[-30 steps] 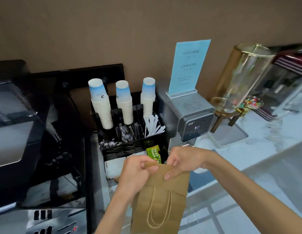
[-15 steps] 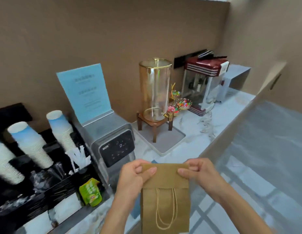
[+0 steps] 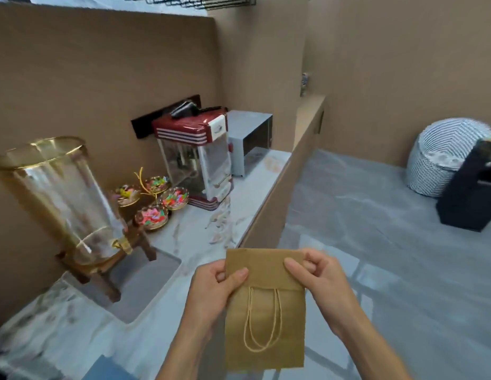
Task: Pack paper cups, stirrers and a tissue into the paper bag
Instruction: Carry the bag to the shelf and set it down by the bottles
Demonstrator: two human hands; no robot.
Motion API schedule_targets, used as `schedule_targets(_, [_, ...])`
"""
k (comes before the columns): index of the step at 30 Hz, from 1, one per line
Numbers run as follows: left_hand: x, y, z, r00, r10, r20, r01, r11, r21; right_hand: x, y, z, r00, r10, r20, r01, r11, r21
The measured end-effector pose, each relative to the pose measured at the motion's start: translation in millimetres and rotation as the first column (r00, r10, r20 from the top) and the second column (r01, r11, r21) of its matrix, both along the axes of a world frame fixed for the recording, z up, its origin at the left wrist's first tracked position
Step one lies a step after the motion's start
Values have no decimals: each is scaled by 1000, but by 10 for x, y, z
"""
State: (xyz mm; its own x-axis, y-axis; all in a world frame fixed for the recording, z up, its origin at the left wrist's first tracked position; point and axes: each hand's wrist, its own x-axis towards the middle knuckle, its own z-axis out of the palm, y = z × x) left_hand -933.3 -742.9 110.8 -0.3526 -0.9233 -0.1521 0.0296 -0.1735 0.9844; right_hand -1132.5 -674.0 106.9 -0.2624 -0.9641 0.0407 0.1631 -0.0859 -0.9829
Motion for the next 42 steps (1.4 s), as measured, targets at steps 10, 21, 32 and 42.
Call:
schedule_targets(10, [-1841, -1386, -95, 984, -177, 2, 176, 982, -68, -1682, -1005, -78, 998, -50, -49, 56, 991, 124])
schedule_targets(21, [-4008, -3364, 188, 954, -299, 21, 299, 945, -132, -3688, -2844, 198, 968, -235, -88, 246, 958, 145])
schedule_targets(32, [-5829, -5068, -2, 947, -320, 3, 317, 936, -153, -5443, -4505, 36, 941, -338, -24, 338, 933, 122])
schedule_targets(42, [-7799, -7034, 129, 976, -219, -20, 211, 960, -186, -7542, -6584, 219, 973, -229, -39, 231, 970, 78])
